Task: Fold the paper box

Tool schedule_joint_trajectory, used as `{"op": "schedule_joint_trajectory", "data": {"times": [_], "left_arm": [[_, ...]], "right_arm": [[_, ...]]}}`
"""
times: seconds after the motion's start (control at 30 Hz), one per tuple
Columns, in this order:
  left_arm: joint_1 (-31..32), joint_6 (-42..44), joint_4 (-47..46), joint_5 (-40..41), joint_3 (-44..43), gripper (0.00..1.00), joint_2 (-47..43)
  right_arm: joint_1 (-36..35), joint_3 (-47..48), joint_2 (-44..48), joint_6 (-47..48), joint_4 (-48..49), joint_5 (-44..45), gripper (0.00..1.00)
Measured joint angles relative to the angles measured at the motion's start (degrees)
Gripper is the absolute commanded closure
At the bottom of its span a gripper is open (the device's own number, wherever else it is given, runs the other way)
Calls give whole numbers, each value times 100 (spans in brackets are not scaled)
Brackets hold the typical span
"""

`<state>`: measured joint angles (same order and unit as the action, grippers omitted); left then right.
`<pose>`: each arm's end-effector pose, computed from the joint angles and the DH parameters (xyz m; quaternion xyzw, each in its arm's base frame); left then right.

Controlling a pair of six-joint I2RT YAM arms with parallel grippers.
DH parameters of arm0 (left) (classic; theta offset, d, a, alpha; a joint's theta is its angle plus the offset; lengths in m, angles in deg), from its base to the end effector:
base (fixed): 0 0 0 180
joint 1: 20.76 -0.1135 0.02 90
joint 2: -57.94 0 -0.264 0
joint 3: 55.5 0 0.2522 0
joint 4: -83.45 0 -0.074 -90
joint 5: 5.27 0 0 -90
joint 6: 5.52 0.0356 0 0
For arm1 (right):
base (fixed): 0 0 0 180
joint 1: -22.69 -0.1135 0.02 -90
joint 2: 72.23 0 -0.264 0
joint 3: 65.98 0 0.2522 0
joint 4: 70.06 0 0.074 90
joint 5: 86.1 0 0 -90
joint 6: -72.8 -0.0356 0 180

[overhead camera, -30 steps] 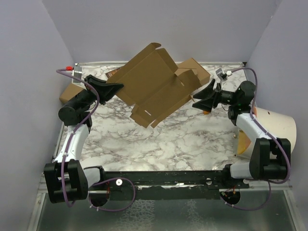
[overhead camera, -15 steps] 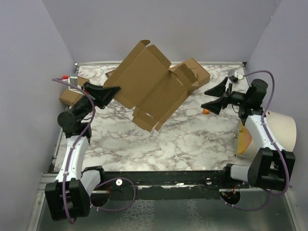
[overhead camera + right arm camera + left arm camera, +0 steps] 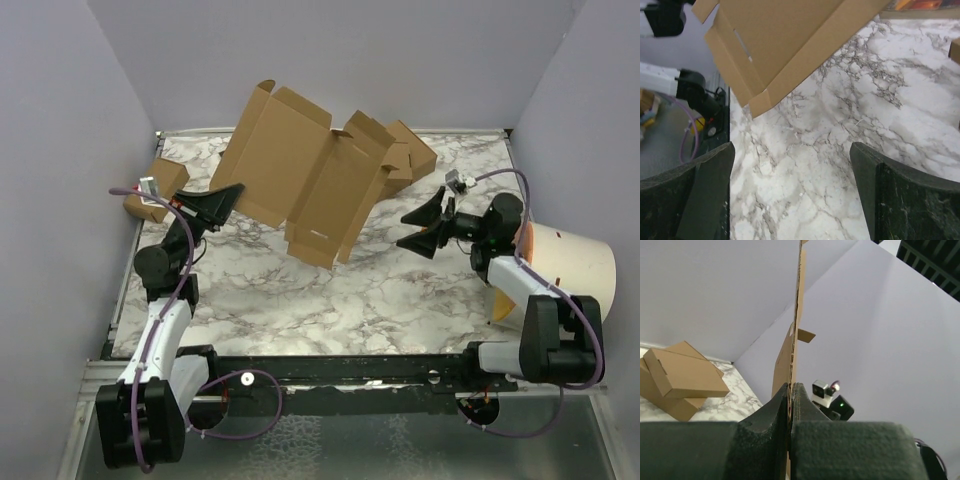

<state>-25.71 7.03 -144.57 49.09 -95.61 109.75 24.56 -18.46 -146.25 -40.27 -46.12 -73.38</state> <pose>0.1878 -0.0046 0.3308 -0.0777 0.5033 -0.6137 0.6033 0.2558 0.0264 0.2511 -0.2995 0.6444 0.5429 0.4476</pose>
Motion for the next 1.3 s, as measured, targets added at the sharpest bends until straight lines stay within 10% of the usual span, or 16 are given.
{"op": "schedule_joint_trajectory", "data": {"times": [0.3, 1.0, 1.3], "left_arm": [[804, -109, -164, 573, 151, 100, 173], [1563, 140, -457, 962, 151, 100, 809], [1631, 415, -455, 1067, 151, 100, 916]], "right_arm": [[-634, -192, -435, -1355, 448, 1115, 9], [-627, -186, -160, -2236, 758, 1620, 69], [-470, -186, -160, -2378, 885, 1655, 72]]}}
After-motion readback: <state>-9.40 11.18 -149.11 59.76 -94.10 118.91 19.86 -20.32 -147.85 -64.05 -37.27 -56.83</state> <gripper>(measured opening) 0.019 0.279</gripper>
